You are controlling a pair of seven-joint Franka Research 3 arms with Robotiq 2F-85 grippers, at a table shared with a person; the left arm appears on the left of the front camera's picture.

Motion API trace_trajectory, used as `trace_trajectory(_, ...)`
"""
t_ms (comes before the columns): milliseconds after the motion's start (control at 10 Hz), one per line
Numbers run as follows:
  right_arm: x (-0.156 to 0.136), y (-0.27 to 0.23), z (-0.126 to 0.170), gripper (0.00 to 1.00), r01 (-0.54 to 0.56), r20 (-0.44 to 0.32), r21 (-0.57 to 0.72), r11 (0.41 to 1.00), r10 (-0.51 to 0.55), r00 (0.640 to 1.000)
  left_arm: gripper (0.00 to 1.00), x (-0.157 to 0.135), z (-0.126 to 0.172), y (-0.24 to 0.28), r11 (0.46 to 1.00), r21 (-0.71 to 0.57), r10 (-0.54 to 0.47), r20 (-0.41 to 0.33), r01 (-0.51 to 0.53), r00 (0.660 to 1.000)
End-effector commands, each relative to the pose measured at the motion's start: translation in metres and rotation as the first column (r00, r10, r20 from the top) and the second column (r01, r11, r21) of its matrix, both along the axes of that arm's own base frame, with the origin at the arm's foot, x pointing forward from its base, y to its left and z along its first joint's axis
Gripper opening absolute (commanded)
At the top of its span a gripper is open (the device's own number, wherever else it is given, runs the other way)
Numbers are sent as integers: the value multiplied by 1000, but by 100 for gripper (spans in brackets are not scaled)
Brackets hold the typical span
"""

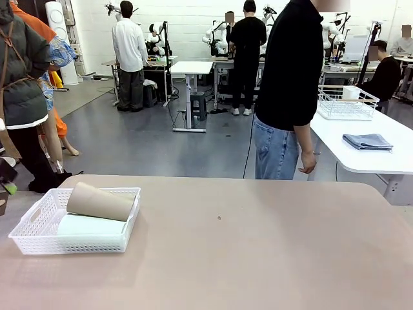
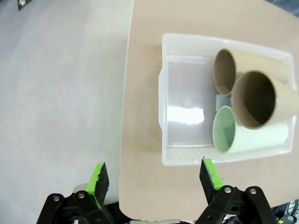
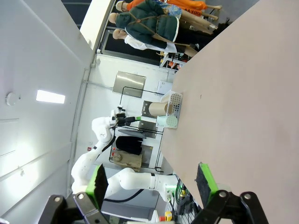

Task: Clean and organize the cups into the basket.
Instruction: Move the Organizing basket back to the left side of the table.

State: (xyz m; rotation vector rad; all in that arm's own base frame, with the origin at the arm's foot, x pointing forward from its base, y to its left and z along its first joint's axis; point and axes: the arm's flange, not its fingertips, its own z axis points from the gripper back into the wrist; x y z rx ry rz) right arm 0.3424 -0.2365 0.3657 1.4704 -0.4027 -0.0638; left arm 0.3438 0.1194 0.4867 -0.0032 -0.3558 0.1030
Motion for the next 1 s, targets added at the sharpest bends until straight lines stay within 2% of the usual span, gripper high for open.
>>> trace_trajectory(0, 0, 1, 2, 100, -8, -15, -2, 1000, 8, 1000, 100, -100, -63, -17, 1000, 24, -19, 30, 18, 999)
trace_trajectory(100, 0, 1, 2, 100, -8, -15, -2, 1000, 8, 1000, 100, -100, -65, -15, 1000, 27, -5, 14, 5, 1000)
trace_trajectory(200, 0, 1, 2, 100, -8, -15, -2, 1000, 8, 1000, 100, -88, -71, -15, 994, 90, 52, 22, -53, 998)
trace_trajectory(300, 0, 1, 2, 100, -8, -15, -2, 1000, 8, 1000, 100, -23, 23, 9, 1000, 2, 4, 26, -4, 1000)
trace_trajectory(800, 0, 1, 2, 100, -8, -15, -2, 1000, 8, 1000, 100, -24, 23, 11, 1000, 19, 6, 20, -6, 1000)
trace_trajectory(900, 0, 1, 2, 100, -8, -15, -2, 1000, 8, 1000, 100, -50, 18, 11, 998, -22, -59, -30, 58, 998)
